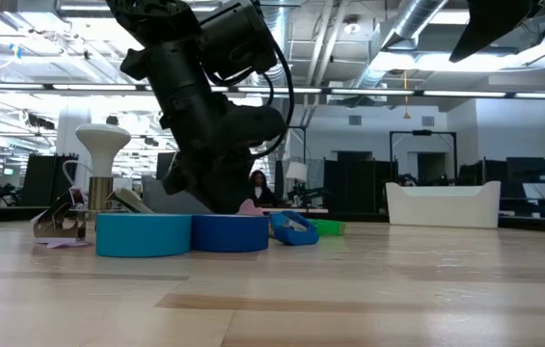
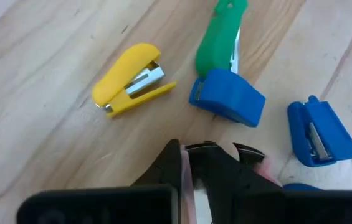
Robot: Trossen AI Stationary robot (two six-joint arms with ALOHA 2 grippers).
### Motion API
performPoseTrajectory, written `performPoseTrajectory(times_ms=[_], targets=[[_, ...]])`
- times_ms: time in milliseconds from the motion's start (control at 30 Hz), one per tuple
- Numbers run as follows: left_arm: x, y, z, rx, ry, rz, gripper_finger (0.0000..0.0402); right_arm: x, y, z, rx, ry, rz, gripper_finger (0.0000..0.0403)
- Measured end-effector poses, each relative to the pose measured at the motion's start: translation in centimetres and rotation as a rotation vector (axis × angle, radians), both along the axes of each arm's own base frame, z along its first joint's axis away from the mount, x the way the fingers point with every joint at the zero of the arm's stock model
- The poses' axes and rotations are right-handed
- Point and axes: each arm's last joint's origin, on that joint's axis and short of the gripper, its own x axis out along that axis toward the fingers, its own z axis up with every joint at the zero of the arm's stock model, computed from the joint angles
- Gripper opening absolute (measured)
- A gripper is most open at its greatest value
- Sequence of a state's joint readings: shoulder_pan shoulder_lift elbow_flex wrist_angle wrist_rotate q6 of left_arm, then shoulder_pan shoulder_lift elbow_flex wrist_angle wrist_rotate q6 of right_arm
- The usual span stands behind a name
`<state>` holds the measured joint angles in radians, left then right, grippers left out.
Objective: Pick and place Stapler, Stapler remover, tape
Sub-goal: Put the pink staple remover into the black bin
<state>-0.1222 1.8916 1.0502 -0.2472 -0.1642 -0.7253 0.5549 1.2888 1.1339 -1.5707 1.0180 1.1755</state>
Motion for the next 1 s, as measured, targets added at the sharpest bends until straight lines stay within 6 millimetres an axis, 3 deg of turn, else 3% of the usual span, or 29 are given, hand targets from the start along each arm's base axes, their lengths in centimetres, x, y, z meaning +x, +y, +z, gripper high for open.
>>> performPoseTrajectory(times_ms=[167,500,767,1000], targets=[[-0.1,0.8,1.3,0.057,-0.034,-0.004,0.0039,0.0,0.0,0.0,0.0,0.0,0.0,0.0097],[-1.8,3.8,9.1,0.327,-0.211,-0.028,0.0024,0.0,0.0,0.0,0.0,0.0,0.0,0.0097],[-4.8,8.2,14.5,0.655,-0.224,0.074,0.0027,0.0,0.0,0.0,0.001,-0.002,-0.001,0.0097],[-7.1,14.5,15.6,0.769,-0.114,0.238,0.0027,0.0,0.0,0.0,0.002,-0.004,-0.002,0.0097]])
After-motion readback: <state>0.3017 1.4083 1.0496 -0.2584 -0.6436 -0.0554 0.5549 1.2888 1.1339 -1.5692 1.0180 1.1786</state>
